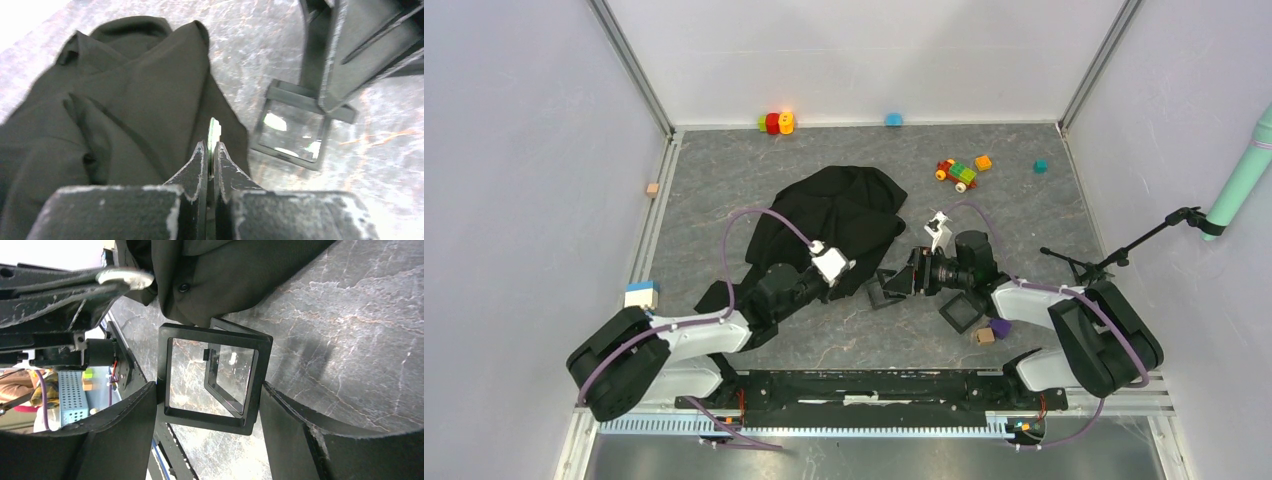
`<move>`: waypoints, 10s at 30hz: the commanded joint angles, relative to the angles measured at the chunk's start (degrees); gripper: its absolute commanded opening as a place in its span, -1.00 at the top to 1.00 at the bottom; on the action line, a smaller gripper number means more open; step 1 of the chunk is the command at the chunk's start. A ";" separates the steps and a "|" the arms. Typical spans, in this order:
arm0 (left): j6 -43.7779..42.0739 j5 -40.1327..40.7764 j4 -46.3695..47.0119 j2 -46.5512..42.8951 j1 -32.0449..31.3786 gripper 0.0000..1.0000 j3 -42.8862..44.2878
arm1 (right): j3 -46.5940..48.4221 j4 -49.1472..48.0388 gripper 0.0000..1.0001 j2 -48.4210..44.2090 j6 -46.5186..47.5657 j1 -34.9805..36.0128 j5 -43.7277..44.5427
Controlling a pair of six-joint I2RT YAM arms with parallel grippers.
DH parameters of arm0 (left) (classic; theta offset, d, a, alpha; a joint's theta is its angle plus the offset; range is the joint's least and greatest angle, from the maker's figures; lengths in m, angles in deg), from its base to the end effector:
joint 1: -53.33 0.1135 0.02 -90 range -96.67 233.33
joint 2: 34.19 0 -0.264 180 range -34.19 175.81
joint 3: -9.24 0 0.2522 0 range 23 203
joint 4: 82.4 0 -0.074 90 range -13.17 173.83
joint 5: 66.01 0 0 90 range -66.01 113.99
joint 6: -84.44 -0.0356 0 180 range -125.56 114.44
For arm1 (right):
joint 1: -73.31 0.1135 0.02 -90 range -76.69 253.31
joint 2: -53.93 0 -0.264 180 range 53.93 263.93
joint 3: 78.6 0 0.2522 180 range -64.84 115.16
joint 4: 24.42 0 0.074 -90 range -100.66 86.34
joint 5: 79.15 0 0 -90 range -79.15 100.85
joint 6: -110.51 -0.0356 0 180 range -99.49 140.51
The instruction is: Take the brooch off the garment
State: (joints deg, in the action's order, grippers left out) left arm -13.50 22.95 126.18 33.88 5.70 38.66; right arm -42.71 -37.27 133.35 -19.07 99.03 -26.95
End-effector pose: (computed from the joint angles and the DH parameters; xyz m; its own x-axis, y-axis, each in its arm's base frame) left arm 0.1520 -0.1676 0.1817 -0.0130 0.2192 -0.9756 0.7598 0.6364 0.1329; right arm 0.2087 0.1248 0.1472 -0.8754 0.1372 -0.4636 -0.3374 0.5134 0.7890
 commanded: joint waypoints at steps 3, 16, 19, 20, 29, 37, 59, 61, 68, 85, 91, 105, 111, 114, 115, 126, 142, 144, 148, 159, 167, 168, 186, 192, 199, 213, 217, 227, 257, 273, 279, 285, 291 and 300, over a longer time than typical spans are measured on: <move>-18.72 2.22 -3.07 5.00 -0.58 0.95 7.10 | -1.27 -4.28 -0.15 -0.25 -0.87 -1.15 -3.83; -13.51 12.41 -21.21 11.41 -7.79 0.93 17.51 | -4.32 -3.07 -0.14 -4.09 0.99 -6.47 -2.63; -13.93 8.95 -12.39 10.97 -9.57 0.94 14.38 | -4.37 -4.85 -0.15 -3.01 -0.52 -6.56 -4.38; -14.48 7.96 -8.32 11.09 -9.62 0.94 12.71 | -4.61 -5.99 -0.15 -2.61 -1.49 -6.55 -4.91; -25.70 4.66 11.26 16.17 -10.00 0.95 6.14 | -1.59 -1.60 -0.15 -1.21 -1.73 -6.64 -9.25; -28.18 1.30 14.76 18.11 -11.62 0.96 6.80 | -0.51 -0.10 -0.15 -0.73 -1.76 -6.64 -9.75; -28.10 -1.06 12.44 20.37 -13.34 0.96 8.03 | -1.67 -7.97 -0.14 0.48 -7.88 -6.88 -10.89; -28.18 -1.24 11.96 20.67 -13.65 0.95 8.63 | -1.74 -8.15 -0.14 0.53 -8.05 -6.93 -10.98; -28.23 -0.30 11.80 22.08 -13.98 0.94 9.16 | -1.83 -9.22 -0.14 0.98 -8.74 -6.96 -11.05; -26.84 -4.92 -5.49 18.22 -14.84 0.03 13.64 | -1.37 -8.79 -0.14 1.15 -8.23 -7.95 -10.82; -21.44 -3.45 -8.09 15.22 -14.85 -0.04 14.80 | -0.85 -6.28 -0.13 1.87 -5.40 -9.13 -10.00; -2.76 7.82 -17.60 8.60 -14.74 -0.40 18.28 | 6.13 17.03 -0.15 -0.46 13.82 -16.48 5.27; 3.99 10.58 -32.79 8.40 -14.69 -0.50 26.07 | 9.79 25.02 -0.18 -2.86 20.48 -17.74 19.04; 5.15 11.47 -36.46 8.67 -14.64 -0.52 27.30 | 11.49 26.39 -0.19 -2.66 21.93 -17.91 24.98; 5.70 12.28 -36.60 8.30 -14.56 -0.53 26.89 | 12.13 28.32 -0.20 -2.61 22.21 -17.88 27.12; 20.27 10.71 -37.01 0.20 -3.42 -0.54 20.95 | 25.14 36.39 -0.48 5.39 26.75 -18.00 41.38; 33.17 21.30 -50.33 4.10 10.99 -0.60 27.99 | 36.01 40.33 -0.89 6.34 30.13 -8.62 41.01; 33.59 22.87 -50.43 4.55 11.89 -0.60 28.20 | 35.38 36.70 -0.81 6.13 30.11 -5.35 35.31; 35.11 22.15 -53.03 3.94 15.82 -0.62 30.16 | 35.32 29.33 -0.78 9.11 29.35 0.26 29.67; 42.26 17.04 -49.69 7.41 26.83 -0.69 30.54 | 41.38 25.15 -0.55 23.05 23.03 4.14 37.29; 40.20 8.00 -45.84 12.12 28.89 -0.66 30.44 | 45.72 26.43 1.00 23.52 20.18 -5.44 34.39; 38.96 6.11 -45.00 12.47 28.83 -0.64 30.25 | 46.10 25.91 1.00 23.03 19.59 -7.85 34.29; 35.54 -16.28 -45.86 15.35 25.08 -0.23 26.77 | 47.94 28.52 -0.58 21.12 27.76 1.37 22.56; 36.47 -17.29 -45.86 13.59 21.06 -0.15 22.84 | 47.23 21.40 -0.50 25.56 23.44 6.19 18.31; 37.99 -17.76 -46.90 6.37 19.39 -0.05 17.34 | 51.25 23.12 -0.17 30.57 22.67 9.82 19.69; 42.28 1.55 -63.06 -17.21 21.92 -0.41 21.72 | 37.84 23.23 0.93 17.26 30.17 19.36 13.63; 42.51 3.05 -62.54 -15.14 22.43 -0.53 21.61 | 28.74 23.43 0.89 14.32 31.30 23.25 13.18; 45.79 4.79 -57.86 -6.92 22.50 -0.67 18.92 | 18.05 22.35 0.02 10.93 29.15 24.27 16.21; 39.66 -2.55 -57.35 -3.04 23.06 -0.69 21.48 | 30.76 16.47 0.39 19.72 20.36 17.00 13.15; 33.66 -11.94 -56.94 17.04 19.60 -0.91 33.21 | 8.29 15.11 0.99 -3.51 24.04 22.33 14.53; 36.60 -7.54 -55.06 26.02 19.81 -0.53 35.23 | 3.25 14.75 0.99 -6.54 23.10 23.96 14.61; 38.55 -6.38 -48.82 29.19 20.68 0.81 38.76 | 4.66 17.58 1.00 -6.90 24.93 23.88 21.77; 38.31 -4.15 -50.67 32.04 24.74 0.95 50.87 | 7.79 15.65 1.00 -10.17 27.99 23.86 24.38; 34.64 -6.65 -58.37 37.39 26.97 0.20 66.19 | 5.12 9.01 1.00 -5.69 26.49 26.43 15.53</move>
State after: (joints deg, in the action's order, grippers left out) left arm 23.74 18.08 71.85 69.00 32.99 102.06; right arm -36.02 -23.87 125.26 8.17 123.99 -8.50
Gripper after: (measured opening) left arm 0.197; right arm 0.007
